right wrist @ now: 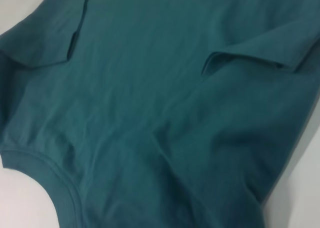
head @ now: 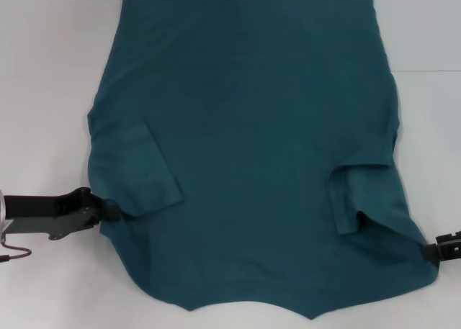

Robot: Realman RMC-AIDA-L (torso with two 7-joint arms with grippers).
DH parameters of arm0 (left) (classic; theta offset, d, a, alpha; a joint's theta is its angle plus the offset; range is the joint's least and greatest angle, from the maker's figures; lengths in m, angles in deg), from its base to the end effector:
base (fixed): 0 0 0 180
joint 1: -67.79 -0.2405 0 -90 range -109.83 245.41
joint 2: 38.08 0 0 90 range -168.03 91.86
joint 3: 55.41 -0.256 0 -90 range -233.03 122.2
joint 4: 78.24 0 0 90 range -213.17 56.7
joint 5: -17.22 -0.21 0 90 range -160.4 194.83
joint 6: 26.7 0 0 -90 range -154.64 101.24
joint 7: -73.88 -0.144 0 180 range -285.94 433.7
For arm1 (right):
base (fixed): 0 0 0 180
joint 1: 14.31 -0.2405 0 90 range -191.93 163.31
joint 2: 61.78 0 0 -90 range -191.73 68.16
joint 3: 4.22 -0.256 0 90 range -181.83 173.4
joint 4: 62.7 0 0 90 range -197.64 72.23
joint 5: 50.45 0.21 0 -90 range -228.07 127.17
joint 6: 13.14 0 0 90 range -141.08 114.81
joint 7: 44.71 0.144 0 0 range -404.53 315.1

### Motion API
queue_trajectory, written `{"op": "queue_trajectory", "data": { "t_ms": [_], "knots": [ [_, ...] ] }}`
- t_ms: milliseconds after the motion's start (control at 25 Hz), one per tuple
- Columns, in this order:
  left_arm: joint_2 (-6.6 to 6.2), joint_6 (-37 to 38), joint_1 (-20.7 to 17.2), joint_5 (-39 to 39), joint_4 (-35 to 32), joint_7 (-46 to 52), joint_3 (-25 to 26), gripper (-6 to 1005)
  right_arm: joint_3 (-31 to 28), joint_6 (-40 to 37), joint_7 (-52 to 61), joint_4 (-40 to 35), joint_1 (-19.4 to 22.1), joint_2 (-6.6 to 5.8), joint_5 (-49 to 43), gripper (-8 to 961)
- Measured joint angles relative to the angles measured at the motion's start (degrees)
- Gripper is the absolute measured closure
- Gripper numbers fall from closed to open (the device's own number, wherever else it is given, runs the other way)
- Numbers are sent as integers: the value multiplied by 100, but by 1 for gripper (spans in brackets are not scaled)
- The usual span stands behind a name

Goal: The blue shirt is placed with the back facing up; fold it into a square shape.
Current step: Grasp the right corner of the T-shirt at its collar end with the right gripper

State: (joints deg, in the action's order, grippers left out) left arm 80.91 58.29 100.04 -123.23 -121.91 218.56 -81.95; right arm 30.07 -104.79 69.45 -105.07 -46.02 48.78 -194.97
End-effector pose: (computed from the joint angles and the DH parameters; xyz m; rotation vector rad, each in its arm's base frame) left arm -0.3141 0.3337 0.0233 -1.9703 -2.0860 -0.4587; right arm 0.3351 0.3227 0.0657 -2.5270 1.4279 0.0261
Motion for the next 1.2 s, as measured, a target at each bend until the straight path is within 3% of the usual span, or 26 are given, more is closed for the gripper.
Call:
{"op": "queue_trajectory", "data": {
  "t_ms": [480, 1200],
  "knots": [
    [1, 1, 0, 0, 0, -1, 8, 982, 327, 246, 63, 2, -17, 129, -51, 335],
    [11, -50, 7, 0, 4, -2, 17, 983, 310, 205, 69, 18, -198, 344, -100, 341]
  ]
}}
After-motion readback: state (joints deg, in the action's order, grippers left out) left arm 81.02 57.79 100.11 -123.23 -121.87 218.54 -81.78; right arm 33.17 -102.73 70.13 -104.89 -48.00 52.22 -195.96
